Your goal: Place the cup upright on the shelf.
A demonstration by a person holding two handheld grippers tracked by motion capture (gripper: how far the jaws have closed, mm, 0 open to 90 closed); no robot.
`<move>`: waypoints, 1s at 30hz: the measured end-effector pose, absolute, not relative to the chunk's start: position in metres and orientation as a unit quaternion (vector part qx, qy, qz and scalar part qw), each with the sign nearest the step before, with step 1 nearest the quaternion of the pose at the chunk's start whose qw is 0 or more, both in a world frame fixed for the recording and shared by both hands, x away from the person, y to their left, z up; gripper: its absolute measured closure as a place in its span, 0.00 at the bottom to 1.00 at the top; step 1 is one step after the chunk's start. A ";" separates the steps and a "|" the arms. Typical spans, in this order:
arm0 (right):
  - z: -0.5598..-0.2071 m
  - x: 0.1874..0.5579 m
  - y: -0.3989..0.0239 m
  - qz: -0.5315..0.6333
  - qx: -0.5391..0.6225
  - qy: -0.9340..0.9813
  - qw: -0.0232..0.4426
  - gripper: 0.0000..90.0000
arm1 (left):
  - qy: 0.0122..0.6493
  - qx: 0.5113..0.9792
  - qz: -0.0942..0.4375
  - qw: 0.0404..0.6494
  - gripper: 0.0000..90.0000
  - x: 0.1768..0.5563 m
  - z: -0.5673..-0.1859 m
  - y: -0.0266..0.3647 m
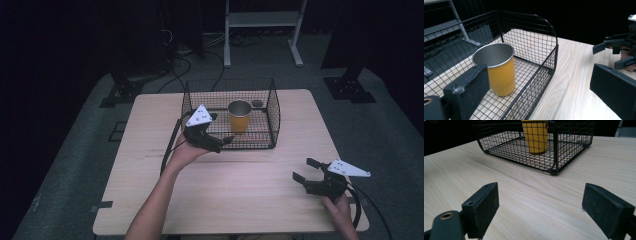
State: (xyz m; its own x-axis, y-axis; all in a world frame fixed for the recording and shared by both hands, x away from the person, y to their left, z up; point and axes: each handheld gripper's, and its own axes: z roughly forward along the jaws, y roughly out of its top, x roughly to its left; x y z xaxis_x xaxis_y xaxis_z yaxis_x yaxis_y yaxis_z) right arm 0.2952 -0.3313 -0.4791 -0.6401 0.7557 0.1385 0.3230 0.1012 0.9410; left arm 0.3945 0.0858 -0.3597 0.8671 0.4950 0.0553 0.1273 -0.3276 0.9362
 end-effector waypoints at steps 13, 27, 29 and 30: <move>-0.479 0.295 -0.331 0.555 0.378 0.715 0.194 0.14 | 0.205 0.791 0.178 0.548 0.02 0.377 -0.368 0.099; -0.479 0.295 -0.331 0.553 0.376 0.717 0.196 0.14 | 0.218 0.784 0.187 0.550 0.02 0.357 -0.378 0.112; -0.479 0.295 -0.331 0.553 0.376 0.717 0.196 0.14 | 0.218 0.785 0.190 0.547 0.02 0.354 -0.380 0.114; -0.479 0.295 -0.331 0.553 0.376 0.717 0.196 0.14 | 0.220 0.784 0.189 0.549 0.02 0.353 -0.381 0.115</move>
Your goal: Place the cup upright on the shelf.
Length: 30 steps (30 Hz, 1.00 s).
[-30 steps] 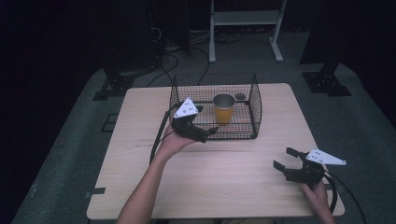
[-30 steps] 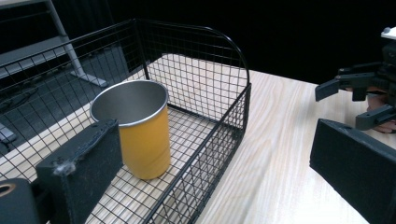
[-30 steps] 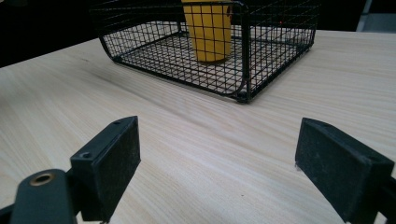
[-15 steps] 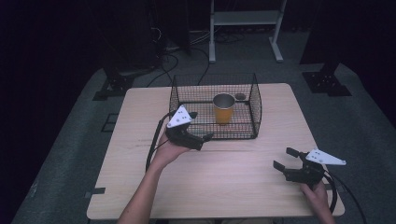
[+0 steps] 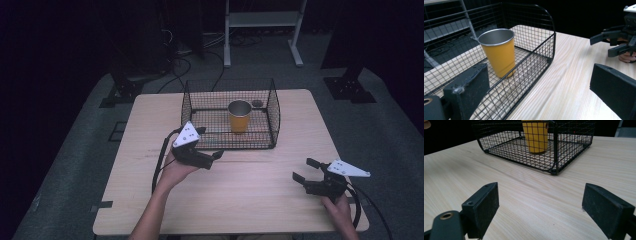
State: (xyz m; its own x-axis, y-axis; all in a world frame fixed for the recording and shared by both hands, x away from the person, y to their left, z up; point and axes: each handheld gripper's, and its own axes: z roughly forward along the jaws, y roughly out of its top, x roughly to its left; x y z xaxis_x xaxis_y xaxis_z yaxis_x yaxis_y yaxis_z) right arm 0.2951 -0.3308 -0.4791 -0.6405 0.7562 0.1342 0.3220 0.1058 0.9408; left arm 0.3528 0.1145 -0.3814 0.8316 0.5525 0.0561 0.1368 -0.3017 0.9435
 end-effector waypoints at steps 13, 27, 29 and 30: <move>-0.479 0.295 -0.331 0.553 0.376 0.717 0.196 0.14 | 0.226 0.778 0.200 0.551 0.02 0.332 -0.391 0.122; -0.479 0.295 -0.331 0.552 0.376 0.717 0.197 0.14 | 0.243 0.765 0.207 0.559 0.02 0.310 -0.406 0.133; -0.479 0.295 -0.330 0.552 0.376 0.717 0.197 0.14 | 0.239 0.770 0.213 0.551 0.02 0.302 -0.410 0.132; -0.479 0.295 -0.330 0.552 0.375 0.717 0.199 0.14 | 0.240 0.770 0.211 0.552 0.02 0.300 -0.412 0.132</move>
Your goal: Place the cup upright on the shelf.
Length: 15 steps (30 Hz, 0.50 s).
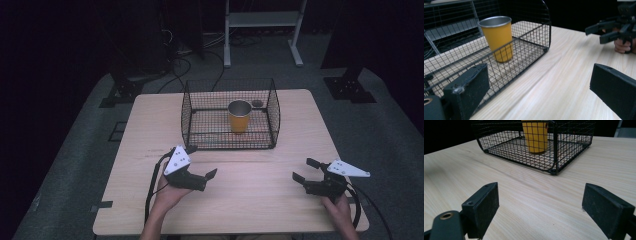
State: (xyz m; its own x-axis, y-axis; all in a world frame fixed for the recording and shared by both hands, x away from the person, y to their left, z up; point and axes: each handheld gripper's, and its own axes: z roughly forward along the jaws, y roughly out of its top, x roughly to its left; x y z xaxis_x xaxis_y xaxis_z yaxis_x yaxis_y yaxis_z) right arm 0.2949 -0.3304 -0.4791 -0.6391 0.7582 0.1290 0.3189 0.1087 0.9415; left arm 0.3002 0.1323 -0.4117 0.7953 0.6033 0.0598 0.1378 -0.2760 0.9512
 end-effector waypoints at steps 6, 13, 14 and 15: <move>-0.479 0.295 -0.331 0.552 0.376 0.718 0.198 0.14 | 0.248 0.767 0.207 0.554 0.02 0.289 -0.420 0.138; -0.479 0.295 -0.331 0.553 0.377 0.716 0.197 0.14 | 0.261 0.756 0.210 0.562 0.02 0.279 -0.428 0.141; -0.479 0.295 -0.331 0.553 0.378 0.716 0.196 0.14 | 0.262 0.751 0.204 0.571 0.02 0.276 -0.430 0.142; -0.479 0.295 -0.331 0.553 0.377 0.716 0.196 0.14 | 0.263 0.749 0.205 0.572 0.02 0.274 -0.430 0.141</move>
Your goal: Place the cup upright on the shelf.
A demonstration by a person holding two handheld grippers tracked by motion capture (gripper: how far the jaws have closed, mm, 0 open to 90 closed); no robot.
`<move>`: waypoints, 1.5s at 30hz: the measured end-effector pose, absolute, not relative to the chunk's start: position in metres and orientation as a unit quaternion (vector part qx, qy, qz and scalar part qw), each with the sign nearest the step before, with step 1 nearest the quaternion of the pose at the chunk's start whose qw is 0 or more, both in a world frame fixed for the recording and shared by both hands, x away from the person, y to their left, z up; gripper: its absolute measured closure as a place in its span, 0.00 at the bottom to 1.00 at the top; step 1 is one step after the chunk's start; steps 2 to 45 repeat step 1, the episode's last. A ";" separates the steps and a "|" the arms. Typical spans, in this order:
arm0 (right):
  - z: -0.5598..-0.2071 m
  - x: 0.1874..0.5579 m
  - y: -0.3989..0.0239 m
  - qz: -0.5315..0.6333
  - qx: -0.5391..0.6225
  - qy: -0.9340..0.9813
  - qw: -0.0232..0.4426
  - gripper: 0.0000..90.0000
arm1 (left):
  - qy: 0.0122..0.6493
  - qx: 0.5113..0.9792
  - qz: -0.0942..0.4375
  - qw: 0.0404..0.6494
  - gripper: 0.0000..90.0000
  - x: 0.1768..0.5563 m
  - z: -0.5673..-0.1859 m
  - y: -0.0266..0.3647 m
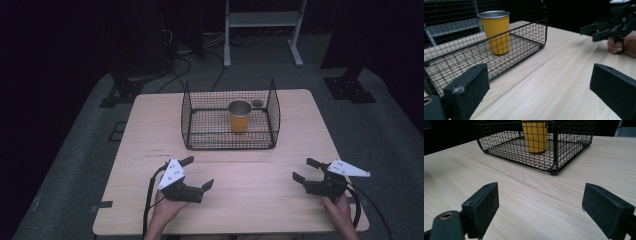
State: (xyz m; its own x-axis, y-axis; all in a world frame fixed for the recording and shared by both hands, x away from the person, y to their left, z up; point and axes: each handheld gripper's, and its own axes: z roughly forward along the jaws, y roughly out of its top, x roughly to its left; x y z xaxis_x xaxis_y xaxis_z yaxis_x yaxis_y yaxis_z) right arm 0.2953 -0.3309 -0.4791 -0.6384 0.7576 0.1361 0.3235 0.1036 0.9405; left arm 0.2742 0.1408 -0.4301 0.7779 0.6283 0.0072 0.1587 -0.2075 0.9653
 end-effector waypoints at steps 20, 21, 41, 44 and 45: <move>-0.479 0.295 -0.331 0.553 0.376 0.717 0.196 0.14 | 0.263 0.749 0.205 0.572 0.02 0.274 -0.430 0.141; -0.479 0.295 -0.331 0.553 0.376 0.717 0.196 0.14 | 0.263 0.749 0.205 0.572 0.02 0.274 -0.430 0.141; -0.479 0.295 -0.331 0.553 0.376 0.717 0.196 0.14 | 0.263 0.749 0.205 0.572 0.02 0.274 -0.430 0.141; -0.479 0.295 -0.331 0.553 0.376 0.717 0.196 0.14 | 0.263 0.749 0.205 0.572 0.02 0.274 -0.430 0.141; -0.479 0.295 -0.331 0.553 0.376 0.717 0.196 0.14 | 0.263 0.749 0.205 0.572 0.02 0.274 -0.430 0.141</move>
